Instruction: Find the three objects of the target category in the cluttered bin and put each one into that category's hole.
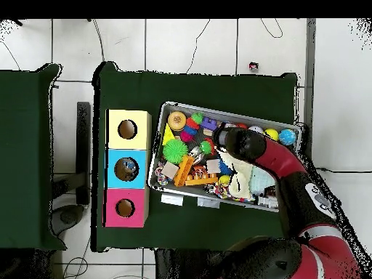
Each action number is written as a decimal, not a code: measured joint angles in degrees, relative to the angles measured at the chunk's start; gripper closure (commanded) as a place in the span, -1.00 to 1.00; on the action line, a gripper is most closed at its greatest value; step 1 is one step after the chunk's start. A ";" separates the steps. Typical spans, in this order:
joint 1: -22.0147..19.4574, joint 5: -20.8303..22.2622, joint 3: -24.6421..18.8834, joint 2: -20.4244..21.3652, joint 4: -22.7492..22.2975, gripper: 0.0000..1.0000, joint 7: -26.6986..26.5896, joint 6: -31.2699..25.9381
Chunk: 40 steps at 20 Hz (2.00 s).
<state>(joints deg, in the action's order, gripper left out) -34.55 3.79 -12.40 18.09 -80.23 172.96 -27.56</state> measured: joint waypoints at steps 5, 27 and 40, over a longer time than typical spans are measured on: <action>-1.13 1.42 -1.56 -0.22 0.61 -1.00 0.00 -1.41; -1.56 3.25 -2.61 -0.58 1.80 -1.00 0.00 -3.05; -1.49 7.02 -3.70 -0.86 4.29 -1.00 0.01 -6.93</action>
<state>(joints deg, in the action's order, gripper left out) -36.04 10.81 -16.10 17.23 -75.94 172.98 -34.49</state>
